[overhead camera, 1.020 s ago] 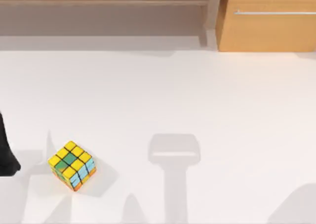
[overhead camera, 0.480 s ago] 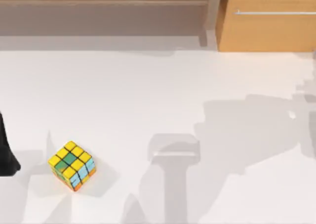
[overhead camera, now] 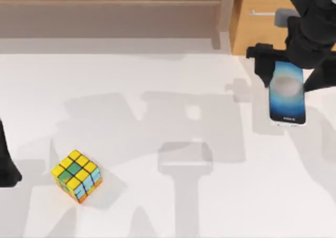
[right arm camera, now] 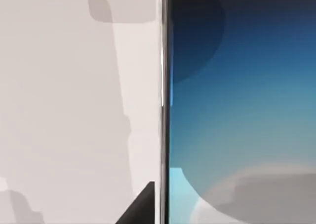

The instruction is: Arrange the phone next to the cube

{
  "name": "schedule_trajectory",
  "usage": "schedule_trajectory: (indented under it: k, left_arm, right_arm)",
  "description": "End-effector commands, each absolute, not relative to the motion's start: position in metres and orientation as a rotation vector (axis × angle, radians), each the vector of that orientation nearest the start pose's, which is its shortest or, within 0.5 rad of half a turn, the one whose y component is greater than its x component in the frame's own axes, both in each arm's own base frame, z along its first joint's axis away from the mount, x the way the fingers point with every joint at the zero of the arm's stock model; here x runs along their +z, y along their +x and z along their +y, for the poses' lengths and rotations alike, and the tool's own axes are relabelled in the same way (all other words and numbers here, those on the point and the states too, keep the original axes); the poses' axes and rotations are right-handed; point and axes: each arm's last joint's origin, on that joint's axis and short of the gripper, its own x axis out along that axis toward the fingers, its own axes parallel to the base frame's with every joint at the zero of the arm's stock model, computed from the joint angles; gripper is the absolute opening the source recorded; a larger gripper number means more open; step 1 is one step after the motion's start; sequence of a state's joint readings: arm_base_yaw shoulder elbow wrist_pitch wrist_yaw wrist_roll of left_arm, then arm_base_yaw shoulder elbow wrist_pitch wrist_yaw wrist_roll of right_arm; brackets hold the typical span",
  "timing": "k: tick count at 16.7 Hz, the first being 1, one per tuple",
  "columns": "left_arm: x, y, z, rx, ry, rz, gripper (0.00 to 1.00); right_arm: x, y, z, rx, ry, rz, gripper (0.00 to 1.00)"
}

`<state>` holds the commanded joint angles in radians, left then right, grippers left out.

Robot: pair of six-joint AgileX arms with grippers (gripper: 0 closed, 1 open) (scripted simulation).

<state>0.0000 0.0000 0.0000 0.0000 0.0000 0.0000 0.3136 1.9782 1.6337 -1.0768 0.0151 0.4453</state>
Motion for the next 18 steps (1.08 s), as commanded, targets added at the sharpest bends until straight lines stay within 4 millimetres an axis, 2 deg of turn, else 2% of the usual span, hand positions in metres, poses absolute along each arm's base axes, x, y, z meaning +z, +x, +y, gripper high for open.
schedule_trajectory:
  k: [5,9,13,15,18]
  left_arm:
    - [0.16,0.106,-0.001,0.0,0.0,0.0,1.0]
    - [0.16,0.106,-0.001,0.0,0.0,0.0,1.0]
    - [0.16,0.106,-0.001,0.0,0.0,0.0,1.0]
    - [0.16,0.106,-0.001,0.0,0.0,0.0,1.0]
    - [0.16,0.106,-0.001,0.0,0.0,0.0,1.0]
  right_arm:
    - [0.21,0.345,0.236,-0.024,0.084,1.487,0.0]
    - [0.202,0.308,0.302,-0.012,0.044,1.524,0.0]
    - [0.194,0.278,0.34,-0.01,0.015,1.545,0.0]
    - [0.193,0.271,0.348,-0.011,0.008,1.549,0.0]
    - [0.192,0.27,0.349,-0.011,0.007,1.55,0.0]
